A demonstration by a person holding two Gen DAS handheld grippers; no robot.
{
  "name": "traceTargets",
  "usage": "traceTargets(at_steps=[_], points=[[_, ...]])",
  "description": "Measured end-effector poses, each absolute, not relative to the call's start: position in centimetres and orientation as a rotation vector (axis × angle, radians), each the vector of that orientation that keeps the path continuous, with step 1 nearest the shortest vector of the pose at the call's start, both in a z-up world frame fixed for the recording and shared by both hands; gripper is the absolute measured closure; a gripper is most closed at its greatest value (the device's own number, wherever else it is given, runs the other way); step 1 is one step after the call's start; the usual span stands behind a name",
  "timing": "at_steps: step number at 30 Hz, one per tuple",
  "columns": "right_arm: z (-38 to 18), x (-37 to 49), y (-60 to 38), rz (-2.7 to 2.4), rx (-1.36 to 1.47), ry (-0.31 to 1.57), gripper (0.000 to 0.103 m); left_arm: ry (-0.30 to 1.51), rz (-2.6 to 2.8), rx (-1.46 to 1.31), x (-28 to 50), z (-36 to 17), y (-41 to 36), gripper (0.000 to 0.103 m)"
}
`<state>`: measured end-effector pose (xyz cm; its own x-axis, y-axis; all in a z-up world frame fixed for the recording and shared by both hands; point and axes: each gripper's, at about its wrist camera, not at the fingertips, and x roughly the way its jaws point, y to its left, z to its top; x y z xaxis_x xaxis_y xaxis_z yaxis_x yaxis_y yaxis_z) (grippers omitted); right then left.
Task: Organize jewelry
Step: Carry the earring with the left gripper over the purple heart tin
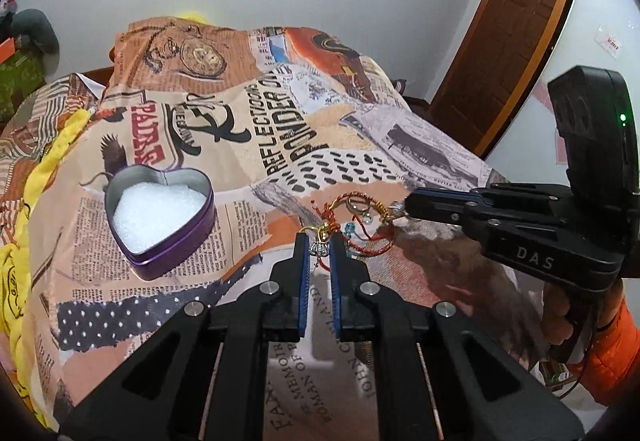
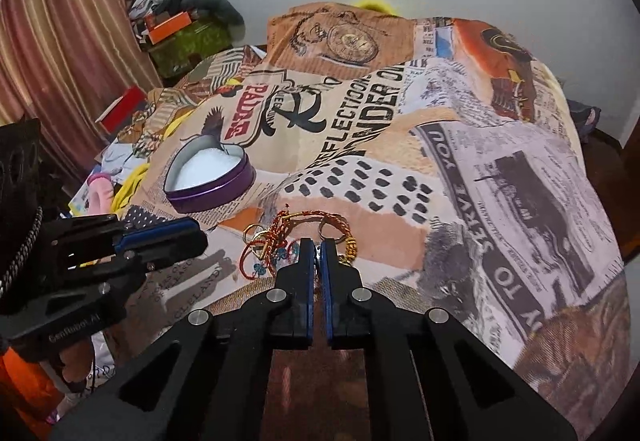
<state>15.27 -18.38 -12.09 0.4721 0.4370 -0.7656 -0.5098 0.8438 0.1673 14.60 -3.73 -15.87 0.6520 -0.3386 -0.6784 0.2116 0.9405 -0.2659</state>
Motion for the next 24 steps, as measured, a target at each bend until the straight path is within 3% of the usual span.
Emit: traceTargets(at_steps=[24], points=[[-7.6, 14.7, -14.1, 0.644, -0.075, 0.762, 0.1, 0.603, -0.146, -0.167, 13.0, -9.0, 3.0, 0.095]])
